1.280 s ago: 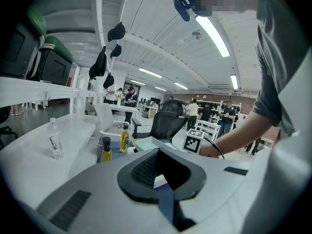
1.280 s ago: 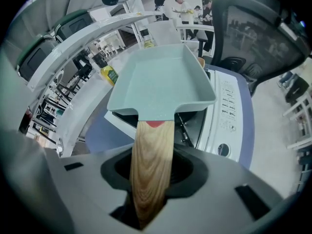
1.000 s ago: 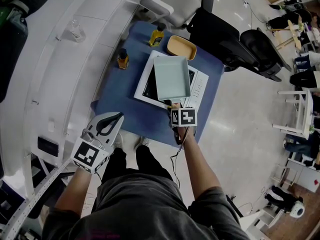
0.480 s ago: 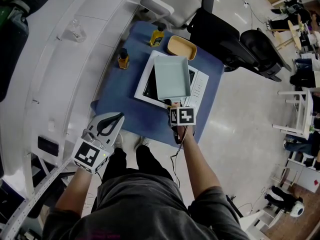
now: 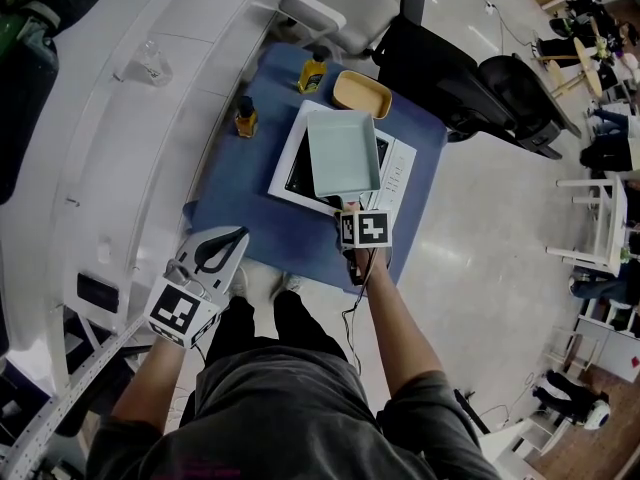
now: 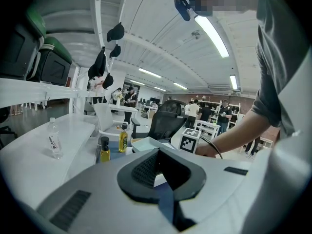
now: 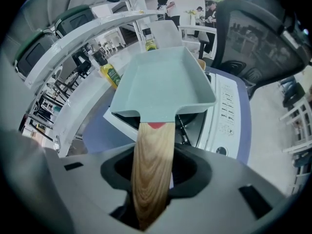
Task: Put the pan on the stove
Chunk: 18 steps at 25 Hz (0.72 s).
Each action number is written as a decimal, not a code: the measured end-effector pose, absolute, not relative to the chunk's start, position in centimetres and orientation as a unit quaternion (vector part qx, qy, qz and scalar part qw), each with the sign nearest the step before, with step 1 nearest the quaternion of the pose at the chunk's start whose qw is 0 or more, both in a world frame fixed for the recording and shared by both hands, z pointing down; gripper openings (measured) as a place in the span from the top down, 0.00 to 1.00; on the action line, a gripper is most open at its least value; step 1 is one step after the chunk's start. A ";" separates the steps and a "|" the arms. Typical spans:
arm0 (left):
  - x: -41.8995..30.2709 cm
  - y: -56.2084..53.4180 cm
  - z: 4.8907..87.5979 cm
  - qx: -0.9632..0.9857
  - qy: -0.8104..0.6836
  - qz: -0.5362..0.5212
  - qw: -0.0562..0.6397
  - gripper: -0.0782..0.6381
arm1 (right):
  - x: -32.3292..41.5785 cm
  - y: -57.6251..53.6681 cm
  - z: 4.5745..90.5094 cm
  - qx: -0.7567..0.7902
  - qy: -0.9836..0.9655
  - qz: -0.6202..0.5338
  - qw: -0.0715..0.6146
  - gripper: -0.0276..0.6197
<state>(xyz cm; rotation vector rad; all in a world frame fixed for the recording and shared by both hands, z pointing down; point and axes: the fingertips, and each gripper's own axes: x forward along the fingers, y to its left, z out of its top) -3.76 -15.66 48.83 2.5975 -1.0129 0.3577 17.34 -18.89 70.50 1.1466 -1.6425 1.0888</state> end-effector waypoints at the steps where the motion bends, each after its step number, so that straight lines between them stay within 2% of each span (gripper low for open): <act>1: -3.7 -15.6 48.8 0.911 -0.355 0.126 0.165 0.89 | 17.4 -18.8 70.4 0.457 -0.656 0.432 0.418 0.75; 18: -2.7 -15.1 48.2 0.918 -0.341 0.130 0.155 0.89 | 17.2 -18.8 68.1 0.468 -0.687 0.403 0.382 0.57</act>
